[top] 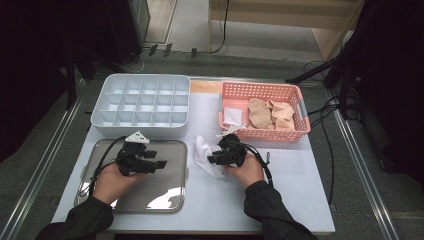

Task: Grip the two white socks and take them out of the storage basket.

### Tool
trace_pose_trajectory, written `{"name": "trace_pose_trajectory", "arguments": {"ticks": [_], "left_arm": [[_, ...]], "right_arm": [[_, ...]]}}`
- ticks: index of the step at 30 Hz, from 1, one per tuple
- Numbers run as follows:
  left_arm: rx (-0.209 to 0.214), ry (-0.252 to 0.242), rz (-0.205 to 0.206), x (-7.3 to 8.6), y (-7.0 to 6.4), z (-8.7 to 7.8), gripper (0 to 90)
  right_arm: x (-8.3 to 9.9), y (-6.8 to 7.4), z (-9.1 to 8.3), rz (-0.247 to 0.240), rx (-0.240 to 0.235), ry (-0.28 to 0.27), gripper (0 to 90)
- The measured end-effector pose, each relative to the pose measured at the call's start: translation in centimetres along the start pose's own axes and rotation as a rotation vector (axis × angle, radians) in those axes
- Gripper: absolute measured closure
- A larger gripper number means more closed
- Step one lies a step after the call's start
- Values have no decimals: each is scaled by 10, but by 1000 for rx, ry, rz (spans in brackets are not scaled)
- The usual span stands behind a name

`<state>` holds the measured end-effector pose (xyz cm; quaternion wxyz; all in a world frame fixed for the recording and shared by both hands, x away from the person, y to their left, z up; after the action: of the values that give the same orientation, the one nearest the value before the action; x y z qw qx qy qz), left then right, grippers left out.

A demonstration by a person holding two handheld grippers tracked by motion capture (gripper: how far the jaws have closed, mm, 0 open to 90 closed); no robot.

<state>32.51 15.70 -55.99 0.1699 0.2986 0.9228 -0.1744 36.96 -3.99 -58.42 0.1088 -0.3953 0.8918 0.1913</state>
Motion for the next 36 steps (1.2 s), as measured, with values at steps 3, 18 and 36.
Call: {"name": "trace_pose_trajectory", "arguments": {"ticks": [3,18,36], "left_arm": [[-1,-7,-2,0,0,-1,424],[-7,-6,-6,2,2,-2,423],[-16,-2,-26,10,4,-3,421]], "right_arm": [[0,-1,-2,2,6,4,647],[-11,-2,-40,5,17,-90,545],[-25,-2,-78,-21,22,-133,536]]}}
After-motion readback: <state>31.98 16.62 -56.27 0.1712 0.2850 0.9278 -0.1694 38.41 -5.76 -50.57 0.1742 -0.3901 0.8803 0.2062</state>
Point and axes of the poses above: each handheld gripper's, and its own axes: z roughly forward along the jaws, x roughly out of its underside, y roughly to its left, the point moved 10 cm from there along z, roughly forward along the jaws, and after that the axes turned 15 degrees about y, right-handed, at the moved point
